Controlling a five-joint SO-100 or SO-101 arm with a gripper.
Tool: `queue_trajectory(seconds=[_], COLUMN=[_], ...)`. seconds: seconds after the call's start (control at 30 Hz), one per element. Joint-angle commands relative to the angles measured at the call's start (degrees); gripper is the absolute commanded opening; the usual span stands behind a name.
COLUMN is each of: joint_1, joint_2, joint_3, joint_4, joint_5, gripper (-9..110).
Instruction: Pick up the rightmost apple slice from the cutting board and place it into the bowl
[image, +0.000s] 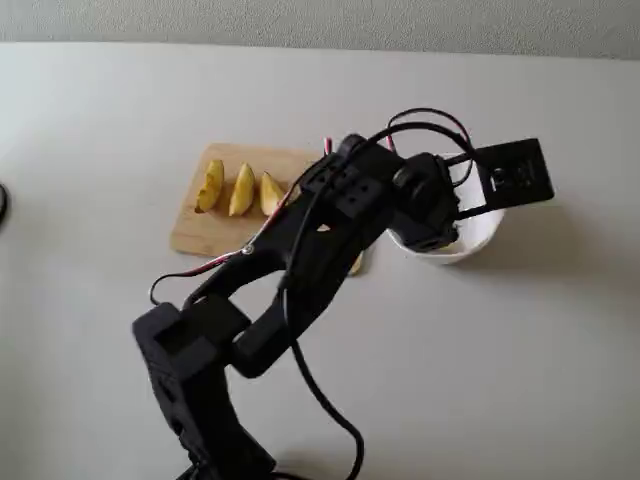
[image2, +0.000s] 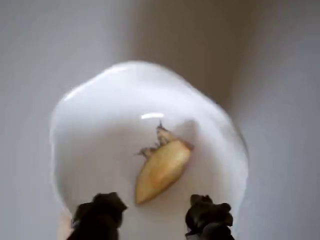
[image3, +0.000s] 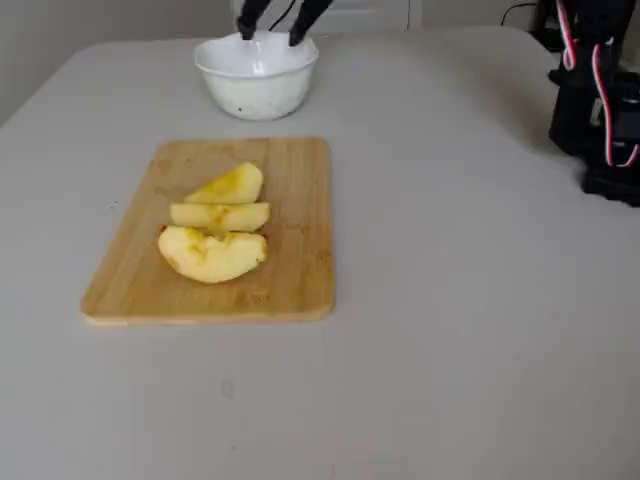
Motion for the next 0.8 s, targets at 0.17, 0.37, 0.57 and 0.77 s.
queue_trajectory(seconds=[0.17,0.37,0.57,0.77], joint_1=[-10.46,-25.58,-29.62,-22.24], joint_2=[36.04,61.44,88.51,108.11], joint_3=[-2.02,4.48,31.46,59.77], joint_4=[19.16,28.74,28.3,22.5], joint_5=[26.46,31.55,34.98,28.83], gripper=[0,0,0,0])
